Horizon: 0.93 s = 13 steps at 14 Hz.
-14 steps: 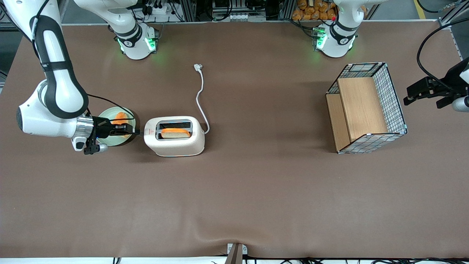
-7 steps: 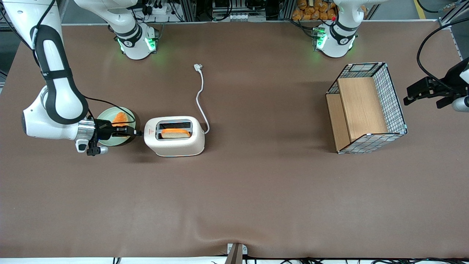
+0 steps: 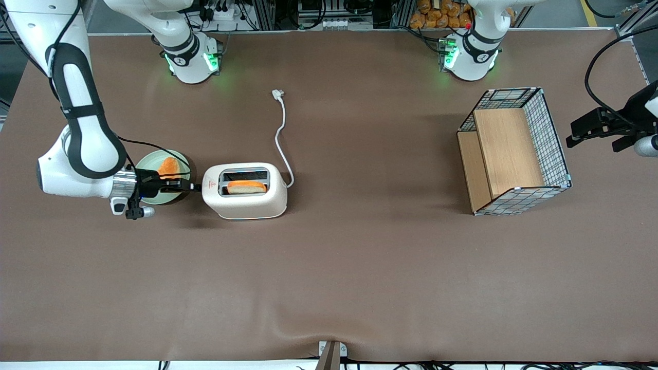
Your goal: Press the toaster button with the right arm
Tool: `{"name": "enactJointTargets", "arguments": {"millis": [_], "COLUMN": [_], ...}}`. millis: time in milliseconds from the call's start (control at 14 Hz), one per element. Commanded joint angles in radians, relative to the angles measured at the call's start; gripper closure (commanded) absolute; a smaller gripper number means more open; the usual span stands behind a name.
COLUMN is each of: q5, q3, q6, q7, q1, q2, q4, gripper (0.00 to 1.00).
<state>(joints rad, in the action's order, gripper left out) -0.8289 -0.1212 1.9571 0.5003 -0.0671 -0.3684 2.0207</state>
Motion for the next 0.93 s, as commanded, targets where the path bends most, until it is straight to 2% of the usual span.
{"name": "enactJointTargets", "arguments": {"millis": [0,643,857], "q5": [-0.058,-0.064,-0.096], "q3": [0.008,0.008,0.008], "q6": [0.008,0.028,0.029], "q7": [0.067,0.09,0.138], "q1": [0.012,0.015,0.017], "q2": [-0.036,-0.084,-0.11], "q4": [0.003,-0.013,-0.014], "gripper": [1.0,1.0,1.0]}}
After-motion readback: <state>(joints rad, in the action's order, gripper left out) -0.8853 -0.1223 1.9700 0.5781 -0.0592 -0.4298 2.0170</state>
